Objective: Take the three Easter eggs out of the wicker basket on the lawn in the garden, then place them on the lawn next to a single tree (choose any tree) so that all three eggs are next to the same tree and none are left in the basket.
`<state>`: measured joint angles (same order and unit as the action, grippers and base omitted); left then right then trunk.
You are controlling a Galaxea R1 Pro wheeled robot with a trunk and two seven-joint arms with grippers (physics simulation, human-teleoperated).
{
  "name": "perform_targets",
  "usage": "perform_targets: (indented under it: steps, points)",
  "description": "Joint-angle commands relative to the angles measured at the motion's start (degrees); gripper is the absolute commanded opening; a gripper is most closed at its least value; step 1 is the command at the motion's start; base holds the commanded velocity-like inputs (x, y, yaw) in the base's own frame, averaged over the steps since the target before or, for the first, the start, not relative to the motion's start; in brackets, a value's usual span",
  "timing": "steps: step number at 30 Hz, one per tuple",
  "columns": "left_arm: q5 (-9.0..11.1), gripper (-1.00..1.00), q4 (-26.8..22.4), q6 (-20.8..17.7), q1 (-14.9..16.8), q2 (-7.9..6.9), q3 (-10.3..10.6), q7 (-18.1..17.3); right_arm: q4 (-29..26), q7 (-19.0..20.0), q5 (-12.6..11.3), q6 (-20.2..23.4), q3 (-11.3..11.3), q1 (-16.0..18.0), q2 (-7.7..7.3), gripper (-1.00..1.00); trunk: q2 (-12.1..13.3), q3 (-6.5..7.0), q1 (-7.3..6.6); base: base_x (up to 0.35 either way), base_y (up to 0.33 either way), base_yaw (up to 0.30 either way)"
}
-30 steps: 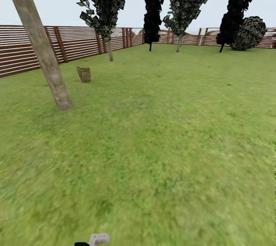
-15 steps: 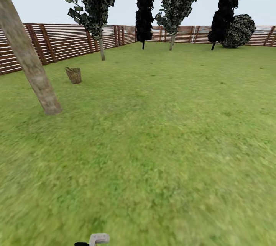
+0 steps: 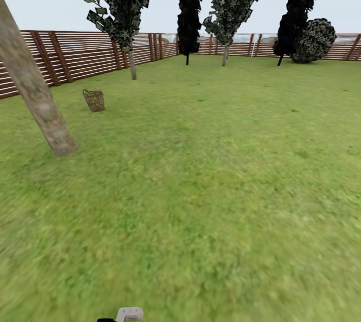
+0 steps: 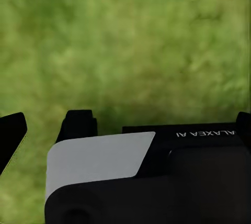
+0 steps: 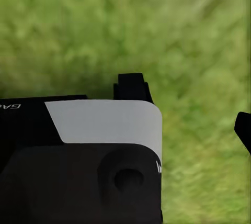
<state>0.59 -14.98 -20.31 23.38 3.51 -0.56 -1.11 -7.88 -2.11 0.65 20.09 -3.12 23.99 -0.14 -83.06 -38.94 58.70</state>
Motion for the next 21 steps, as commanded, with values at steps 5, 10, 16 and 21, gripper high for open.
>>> perform_targets:
  steps: [5,10,16,21]
  points:
    - [0.1,1.0,-0.1,-0.3,0.0,0.0,-0.1,-0.1,-0.2,-0.4,0.4,0.5,-0.3,0.0,0.3,1.0,0.0,-0.05,0.03,0.325,0.0,0.0]
    - [0.0,1.0,0.0,-0.3,0.0,0.0,-0.1,-0.1,-0.2,-0.4,0.3,0.5,-0.3,0.0,-0.01,1.0,0.0,-0.05,0.03,0.325,0.0,0.0]
    - [0.0,1.0,0.0,-0.3,0.0,0.0,-0.1,-0.1,-0.2,-0.4,0.4,0.3,-0.3,0.0,-0.1,1.0,0.0,-0.05,0.03,0.325,0.0,0.0]
    - [0.0,1.0,0.0,-0.3,0.0,0.0,-0.1,-0.1,-0.2,-0.4,0.4,0.2,-0.2,0.0,0.0,1.0,0.0,-0.05,0.03,0.325,0.0,0.0]
